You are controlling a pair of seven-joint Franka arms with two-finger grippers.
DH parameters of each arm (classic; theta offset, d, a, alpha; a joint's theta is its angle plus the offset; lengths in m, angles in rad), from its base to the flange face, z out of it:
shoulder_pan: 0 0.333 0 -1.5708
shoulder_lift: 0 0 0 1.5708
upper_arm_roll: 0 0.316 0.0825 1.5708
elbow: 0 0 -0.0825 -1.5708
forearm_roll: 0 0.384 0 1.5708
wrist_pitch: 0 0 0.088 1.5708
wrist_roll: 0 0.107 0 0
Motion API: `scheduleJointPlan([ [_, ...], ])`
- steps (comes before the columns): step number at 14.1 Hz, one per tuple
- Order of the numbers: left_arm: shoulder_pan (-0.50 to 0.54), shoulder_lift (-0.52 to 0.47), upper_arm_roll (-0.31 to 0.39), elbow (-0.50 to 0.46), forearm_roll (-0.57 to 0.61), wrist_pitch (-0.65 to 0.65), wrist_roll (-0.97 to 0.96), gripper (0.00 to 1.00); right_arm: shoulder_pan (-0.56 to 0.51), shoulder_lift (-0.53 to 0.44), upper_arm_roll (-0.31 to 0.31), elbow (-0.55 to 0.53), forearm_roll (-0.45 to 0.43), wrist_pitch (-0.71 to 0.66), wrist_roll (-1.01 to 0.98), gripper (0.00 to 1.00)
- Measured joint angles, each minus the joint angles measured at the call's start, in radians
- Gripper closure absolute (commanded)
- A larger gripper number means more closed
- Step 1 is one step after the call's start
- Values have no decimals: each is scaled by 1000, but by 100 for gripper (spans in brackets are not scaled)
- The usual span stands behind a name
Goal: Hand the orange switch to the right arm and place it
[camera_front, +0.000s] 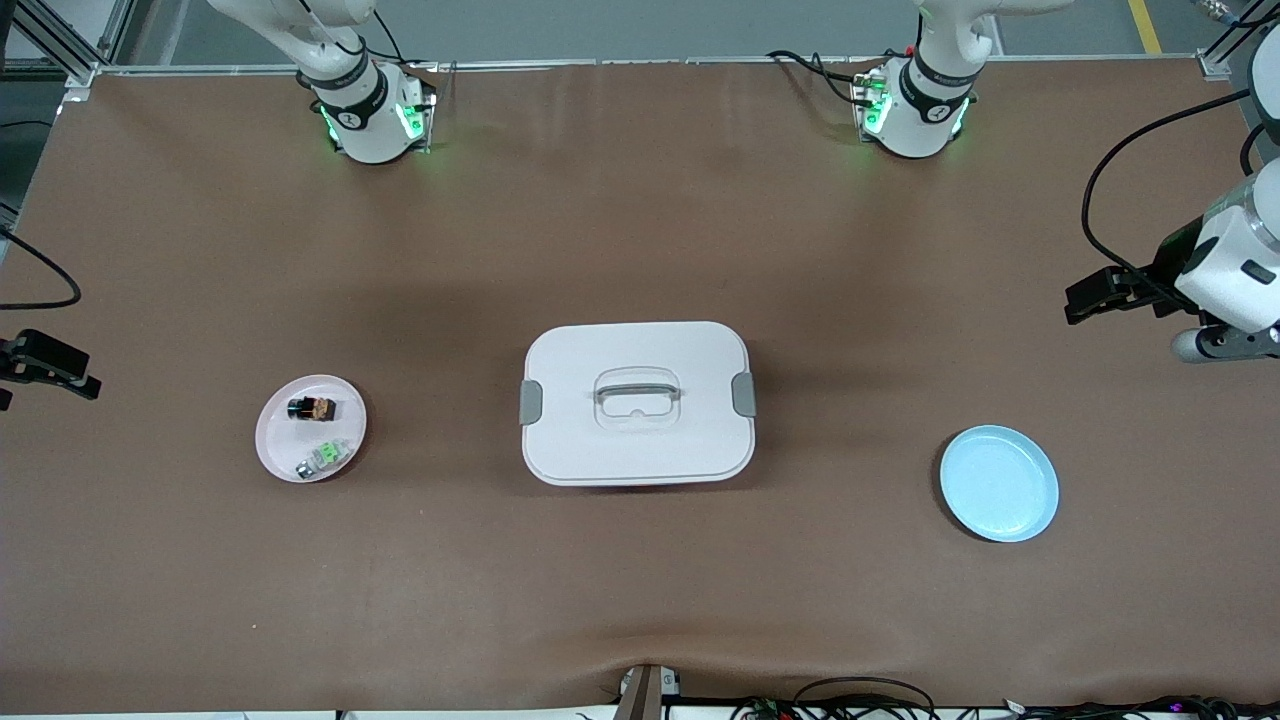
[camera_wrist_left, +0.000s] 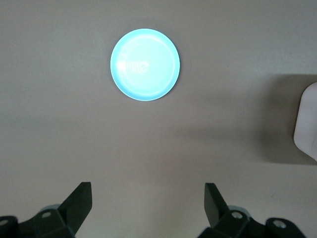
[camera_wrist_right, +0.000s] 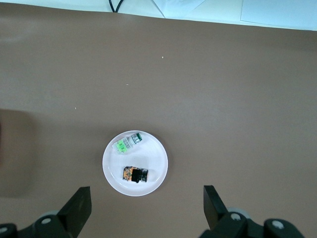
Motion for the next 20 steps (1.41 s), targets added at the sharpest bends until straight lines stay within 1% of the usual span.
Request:
scheduleJointPlan([
  [4, 0, 0, 0, 0, 0, 0, 0, 0, -2, 1, 0, 23, 6, -16, 106, 0],
  [8, 0, 0, 0, 0, 0, 0, 0, 0, -2, 1, 1, 68, 6, -130, 250, 0],
  [10, 0, 0, 0, 0, 0, 0, 0, 0, -2, 1, 1, 81, 6, -163, 298, 0],
  [15, 0, 0, 0, 0, 0, 0, 2, 0, -2, 1, 2, 95, 6, -194, 308, 0],
  [18, 0, 0, 0, 0, 0, 0, 43, 0, -2, 1, 3, 102, 6, -210, 308, 0],
  [20, 0, 0, 0, 0, 0, 0, 50, 0, -4, 1, 3, 103, 7, -251, 307, 0],
])
